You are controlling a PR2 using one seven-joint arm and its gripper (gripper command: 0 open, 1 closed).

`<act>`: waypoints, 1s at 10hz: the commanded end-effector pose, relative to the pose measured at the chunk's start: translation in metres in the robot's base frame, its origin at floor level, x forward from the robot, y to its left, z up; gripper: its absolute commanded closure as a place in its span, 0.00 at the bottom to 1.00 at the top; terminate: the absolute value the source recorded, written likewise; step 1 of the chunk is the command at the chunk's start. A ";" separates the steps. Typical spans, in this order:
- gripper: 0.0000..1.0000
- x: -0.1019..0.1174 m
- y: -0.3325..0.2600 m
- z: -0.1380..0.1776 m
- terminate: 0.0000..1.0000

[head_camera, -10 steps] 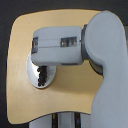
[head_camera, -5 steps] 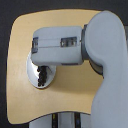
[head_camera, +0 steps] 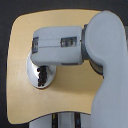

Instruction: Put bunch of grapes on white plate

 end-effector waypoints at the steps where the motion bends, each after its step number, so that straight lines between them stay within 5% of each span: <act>1: 0.00 0.004 -0.010 0.008 0.00; 5: 0.00 0.013 -0.011 0.034 0.00; 10: 0.00 0.040 -0.004 0.136 0.00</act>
